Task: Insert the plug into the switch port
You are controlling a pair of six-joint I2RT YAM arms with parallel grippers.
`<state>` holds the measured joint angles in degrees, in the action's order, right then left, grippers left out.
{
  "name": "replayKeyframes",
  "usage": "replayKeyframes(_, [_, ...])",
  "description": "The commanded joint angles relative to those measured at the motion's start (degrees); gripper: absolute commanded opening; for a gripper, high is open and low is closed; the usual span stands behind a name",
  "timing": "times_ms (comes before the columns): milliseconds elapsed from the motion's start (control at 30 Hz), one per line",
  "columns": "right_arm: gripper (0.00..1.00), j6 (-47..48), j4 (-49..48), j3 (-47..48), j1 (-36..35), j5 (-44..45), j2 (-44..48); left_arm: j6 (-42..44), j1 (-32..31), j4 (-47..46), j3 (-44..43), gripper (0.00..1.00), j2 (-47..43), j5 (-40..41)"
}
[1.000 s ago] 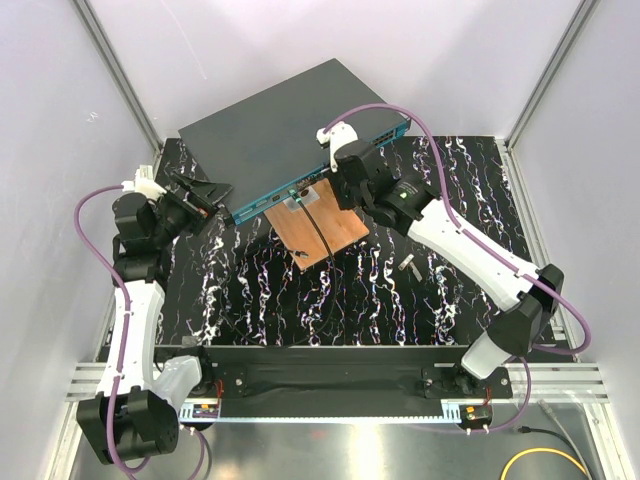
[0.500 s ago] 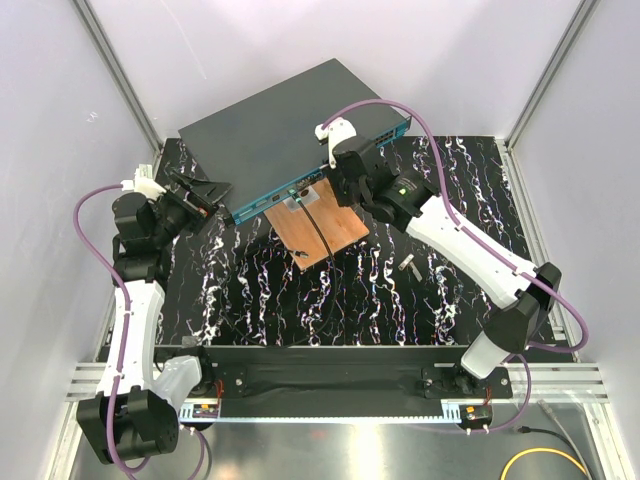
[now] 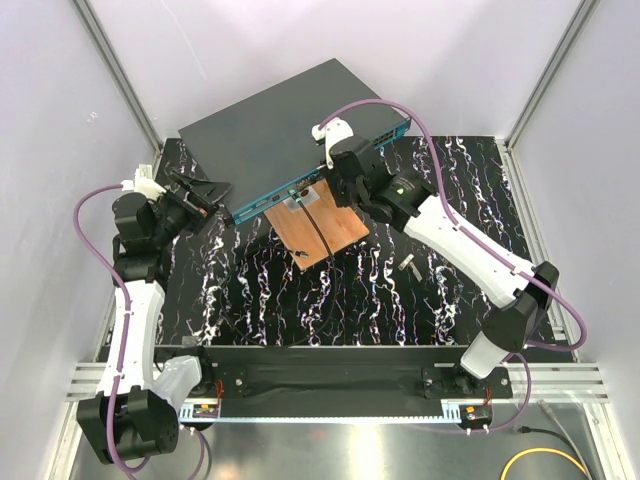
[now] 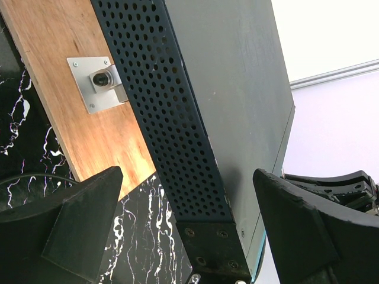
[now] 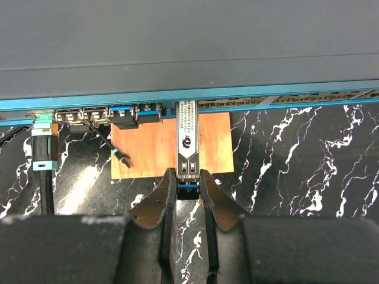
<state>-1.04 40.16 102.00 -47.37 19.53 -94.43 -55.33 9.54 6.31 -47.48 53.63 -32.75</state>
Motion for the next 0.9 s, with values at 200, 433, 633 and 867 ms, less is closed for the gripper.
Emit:
replayKeyframes(200, [0.0, 0.8, -3.9, 2.9, -1.9, 1.6, 0.0, 0.0, -0.1, -3.7, 0.2, 0.99, -1.4, 0.1])
replayKeyframes(433, [0.0, 3.1, -5.2, 4.3, -2.0, 3.9, -0.3, -0.3, -0.2, -3.8, 0.5, 0.99, -1.4, 0.1])
replayKeyframes(633, [0.0, 3.7, -5.4, 4.6, -2.0, 4.3, -0.8, -0.2, -0.2, -3.8, 1.0, 0.99, -1.7, 0.1])
replayKeyframes(867, [0.0, 3.5, -6.0, 5.1, -1.9, 4.6, -3.0, -0.2, -0.2, -3.8, 0.6, 0.99, -1.5, 0.1])
